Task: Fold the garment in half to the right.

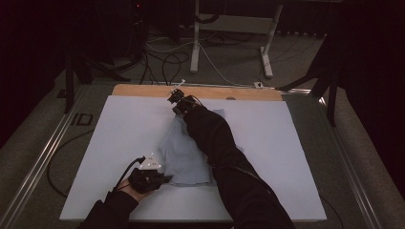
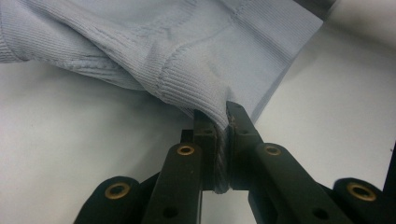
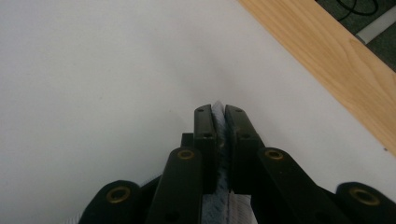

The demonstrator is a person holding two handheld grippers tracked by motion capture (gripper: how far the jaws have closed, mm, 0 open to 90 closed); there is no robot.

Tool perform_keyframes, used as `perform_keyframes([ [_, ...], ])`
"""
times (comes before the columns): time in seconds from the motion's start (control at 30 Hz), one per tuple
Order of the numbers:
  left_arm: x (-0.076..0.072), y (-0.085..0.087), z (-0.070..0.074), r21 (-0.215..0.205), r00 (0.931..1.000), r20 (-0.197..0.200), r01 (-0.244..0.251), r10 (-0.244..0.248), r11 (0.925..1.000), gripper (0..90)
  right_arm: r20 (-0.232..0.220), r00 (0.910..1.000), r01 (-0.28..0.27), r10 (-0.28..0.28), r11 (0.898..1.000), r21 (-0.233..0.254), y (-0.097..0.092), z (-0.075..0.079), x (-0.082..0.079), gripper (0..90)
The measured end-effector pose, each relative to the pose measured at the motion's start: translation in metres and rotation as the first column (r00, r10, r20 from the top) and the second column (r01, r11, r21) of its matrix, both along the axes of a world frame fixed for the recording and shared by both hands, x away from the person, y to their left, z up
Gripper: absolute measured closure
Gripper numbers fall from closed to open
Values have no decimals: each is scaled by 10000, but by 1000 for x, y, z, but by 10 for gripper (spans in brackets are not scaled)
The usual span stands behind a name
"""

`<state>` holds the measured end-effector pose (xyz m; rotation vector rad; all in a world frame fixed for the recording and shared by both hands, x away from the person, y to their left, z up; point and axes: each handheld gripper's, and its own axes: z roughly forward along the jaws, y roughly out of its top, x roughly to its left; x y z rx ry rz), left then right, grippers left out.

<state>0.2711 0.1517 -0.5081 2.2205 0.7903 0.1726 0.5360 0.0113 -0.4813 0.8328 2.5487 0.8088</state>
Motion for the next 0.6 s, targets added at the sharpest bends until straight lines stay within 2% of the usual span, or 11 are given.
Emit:
perform_keyframes([
  [0.1, -1, -2, 3, -3, 9999, 82, 85, -85, 10000, 866, 36, 10000, 1, -2, 9998, 199, -4, 6, 0, 850],
  [0.23, -2, -6, 7, 33, 9996, 169, 220, -221, 9998, 866, 99, 10000, -10, 8, 9998, 212, -7, 10, 0, 850],
  [0.27, -1, -7, 10, 10, 9995, 184, 257, -257, 9997, 866, 107, 9999, -60, 56, 9993, 380, -9, 14, 0, 850],
  [0.6, -1, -15, 23, 9, 9976, 409, 568, -568, 9984, 866, 274, 9995, -159, 144, 9985, 527, -18, 25, -3, 850],
])
